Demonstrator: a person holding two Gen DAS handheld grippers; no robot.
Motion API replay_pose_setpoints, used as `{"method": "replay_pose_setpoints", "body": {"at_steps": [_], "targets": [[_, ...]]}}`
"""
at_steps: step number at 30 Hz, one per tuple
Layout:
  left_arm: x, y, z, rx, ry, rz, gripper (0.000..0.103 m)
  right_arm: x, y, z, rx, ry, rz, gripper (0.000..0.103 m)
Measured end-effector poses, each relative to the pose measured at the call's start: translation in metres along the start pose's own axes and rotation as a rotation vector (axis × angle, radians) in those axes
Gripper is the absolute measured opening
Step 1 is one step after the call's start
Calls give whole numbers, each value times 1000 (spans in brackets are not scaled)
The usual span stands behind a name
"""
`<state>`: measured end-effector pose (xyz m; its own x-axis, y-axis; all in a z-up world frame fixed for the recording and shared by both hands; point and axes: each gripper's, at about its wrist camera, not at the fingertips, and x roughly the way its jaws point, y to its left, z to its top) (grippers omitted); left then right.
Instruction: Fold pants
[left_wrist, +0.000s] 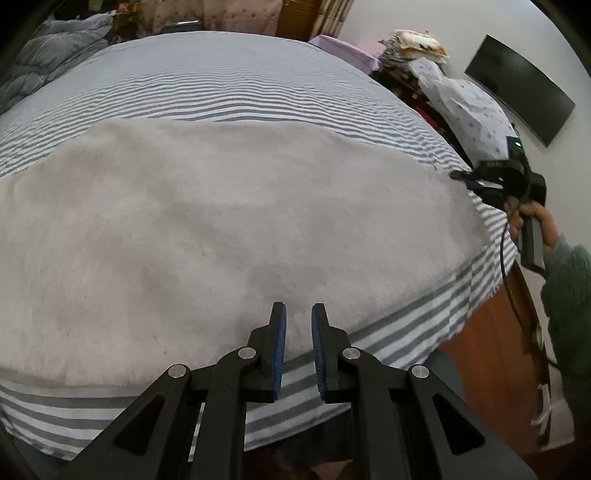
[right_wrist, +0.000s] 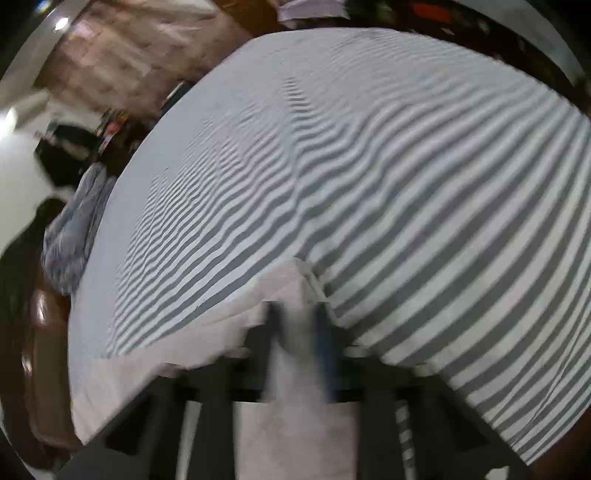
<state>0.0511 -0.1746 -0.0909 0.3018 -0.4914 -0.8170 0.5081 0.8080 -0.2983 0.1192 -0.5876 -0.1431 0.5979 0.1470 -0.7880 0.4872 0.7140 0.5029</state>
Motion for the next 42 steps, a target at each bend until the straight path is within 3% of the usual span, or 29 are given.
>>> {"method": "replay_pose_setpoints", "body": {"at_steps": [3,9,11,13,15,16,18,20,27,33,42], "targets": [[2,3,3,-18,-11,4,15,-13,6,7,-21,-54,18,7],[7,8,7,-46,-34,29,15,-22,14,36,-16,-150,-24,0],[11,9,7,-41,-27,42,15,-13,12,43,-11,-121,-17,1],[17,10,5,-38,-12,54,15,-5,11,43,-24,-102,-99,8],[24,11,3,-34,9,69,15,-2,4,38,17,-82,-57,9],[29,14,2,-32,16,78,15,-7,0,33,39,-89,-43,11],[30,15,2,-27,10,80,15,-19,-6,20,47,-106,-30,25],[30,14,2,-21,6,83,15,-31,-12,5,59,-107,-4,30],[31,17,2,-52,7,75,15,-72,-40,-62,141,-92,113,34],[29,16,3,-70,9,79,15,-59,-53,-107,179,-18,200,35],[23,7,4,-51,-11,94,16,-27,-65,-113,238,-17,297,36]]}}
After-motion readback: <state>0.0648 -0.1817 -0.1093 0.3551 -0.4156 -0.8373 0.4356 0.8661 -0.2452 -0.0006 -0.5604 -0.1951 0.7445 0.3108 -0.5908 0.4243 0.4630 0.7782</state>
